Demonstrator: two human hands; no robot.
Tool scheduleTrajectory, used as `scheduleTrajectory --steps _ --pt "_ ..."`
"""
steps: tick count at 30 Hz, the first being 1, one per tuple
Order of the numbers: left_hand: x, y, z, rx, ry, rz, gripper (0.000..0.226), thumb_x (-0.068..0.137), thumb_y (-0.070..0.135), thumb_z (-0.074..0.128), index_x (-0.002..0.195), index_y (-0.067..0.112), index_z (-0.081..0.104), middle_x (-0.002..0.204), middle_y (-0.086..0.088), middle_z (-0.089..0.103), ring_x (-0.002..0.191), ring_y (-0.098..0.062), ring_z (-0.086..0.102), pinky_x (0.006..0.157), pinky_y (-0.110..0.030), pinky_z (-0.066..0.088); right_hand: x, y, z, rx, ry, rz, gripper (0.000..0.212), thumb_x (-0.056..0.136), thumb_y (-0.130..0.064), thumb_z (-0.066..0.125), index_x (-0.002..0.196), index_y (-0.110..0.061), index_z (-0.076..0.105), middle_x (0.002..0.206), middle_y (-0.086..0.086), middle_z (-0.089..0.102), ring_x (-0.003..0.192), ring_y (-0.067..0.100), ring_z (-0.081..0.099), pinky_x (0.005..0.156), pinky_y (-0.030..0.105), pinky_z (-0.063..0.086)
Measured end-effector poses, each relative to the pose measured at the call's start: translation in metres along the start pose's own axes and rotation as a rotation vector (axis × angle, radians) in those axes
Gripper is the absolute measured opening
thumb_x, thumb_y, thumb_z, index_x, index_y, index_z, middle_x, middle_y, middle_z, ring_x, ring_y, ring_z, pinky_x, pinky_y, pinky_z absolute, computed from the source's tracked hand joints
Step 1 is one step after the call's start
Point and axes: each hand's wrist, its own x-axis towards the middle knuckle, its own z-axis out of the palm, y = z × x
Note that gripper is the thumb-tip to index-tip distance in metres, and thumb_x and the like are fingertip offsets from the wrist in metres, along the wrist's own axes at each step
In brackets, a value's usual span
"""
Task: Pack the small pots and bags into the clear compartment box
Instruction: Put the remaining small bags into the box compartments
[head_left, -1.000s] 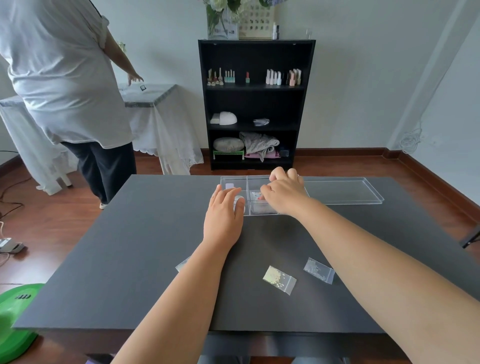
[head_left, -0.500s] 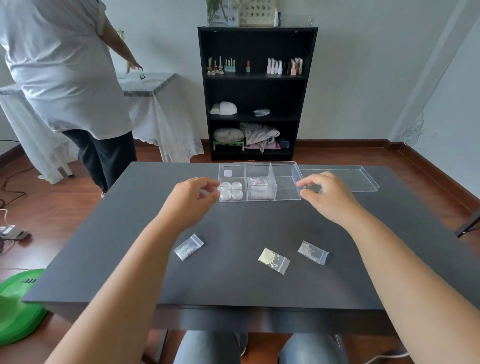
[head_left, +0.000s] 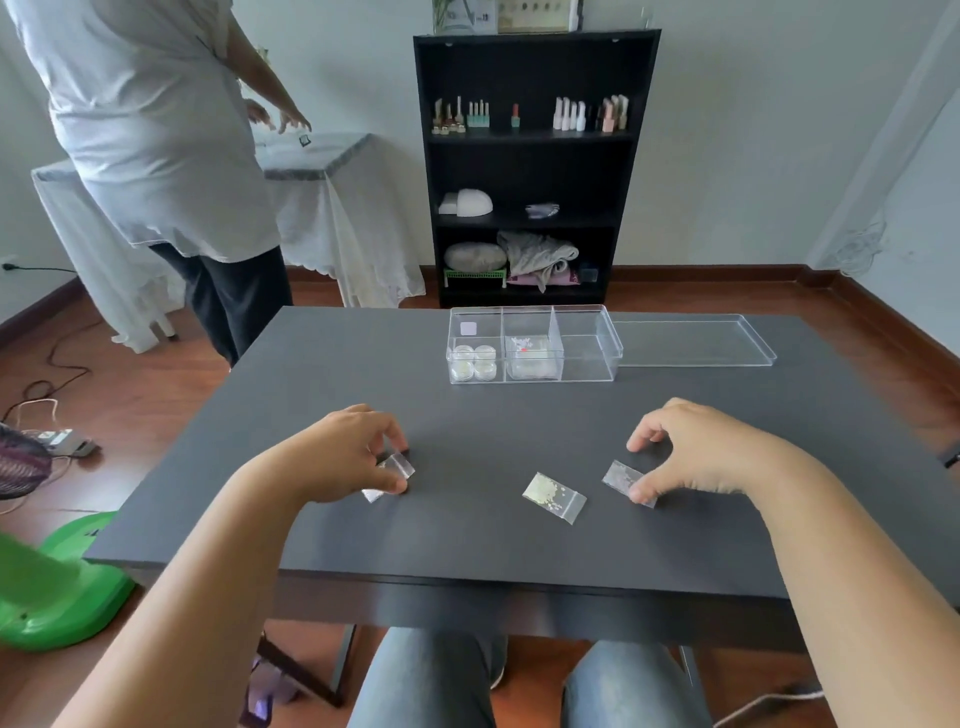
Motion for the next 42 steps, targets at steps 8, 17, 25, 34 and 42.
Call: scheduleTrajectory --steps 8,17,25,34,42 --pt "0.007 0.011 0.015 -0.201 0.056 -0.018 0.027 0.066 0.038 0.083 0.074 0.029 0.059 0.077 0.009 0.066 0.068 -0.01 0.061 0.061 -0.028 0.05 -0.006 -0.001 0.01 0.084 0.061 -0.044 0.02 0.055 -0.035 0.088 0.068 -0.031 0.073 0.102 -0.013 0.048 0.09 0.007 0.056 0.08 0.035 0.05" --pt "0.015 0.049 0.039 -0.372 0.142 0.111 0.016 0.073 0.028 0.082 0.078 0.028 0.067 0.07 0.011 0.067 0.059 0.0 0.058 0.055 -0.016 0.044 0.009 0.004 0.024 0.35 0.284 -0.17 0.014 0.079 -0.03 0.074 0.074 -0.041 0.067 0.073 -0.015 0.067 0.061 0.007 0.06 0.055 0.026 0.047" --pt "0.03 0.086 0.051 -0.483 0.56 0.176 0.014 0.081 0.009 0.072 0.077 0.023 0.07 0.07 0.013 0.066 0.064 0.001 0.06 0.055 -0.007 0.043 0.041 -0.003 -0.007 0.518 0.557 -0.252 0.028 0.092 -0.017 0.061 0.089 -0.043 0.069 0.084 -0.018 0.062 0.066 0.001 0.055 0.061 0.016 0.039" --pt "0.038 0.094 0.078 -0.332 0.838 0.374 0.021 0.082 -0.008 0.063 0.083 0.012 0.069 0.086 0.004 0.062 0.074 -0.008 0.059 0.071 -0.024 0.051 0.085 -0.019 -0.037 0.574 0.796 -0.281 0.01 0.078 -0.027 0.078 0.078 -0.028 0.068 0.072 -0.011 0.065 0.064 0.004 0.054 0.06 0.017 0.044" --pt "0.036 0.091 0.081 -0.367 0.805 0.366 0.024 0.083 -0.004 0.065 0.083 0.02 0.068 0.089 0.009 0.062 0.078 -0.005 0.061 0.072 -0.023 0.052 0.11 -0.01 -0.046 0.199 0.654 -0.277 0.005 0.083 -0.022 0.075 0.081 -0.026 0.077 0.085 -0.008 0.063 0.076 0.008 0.056 0.063 0.023 0.042"
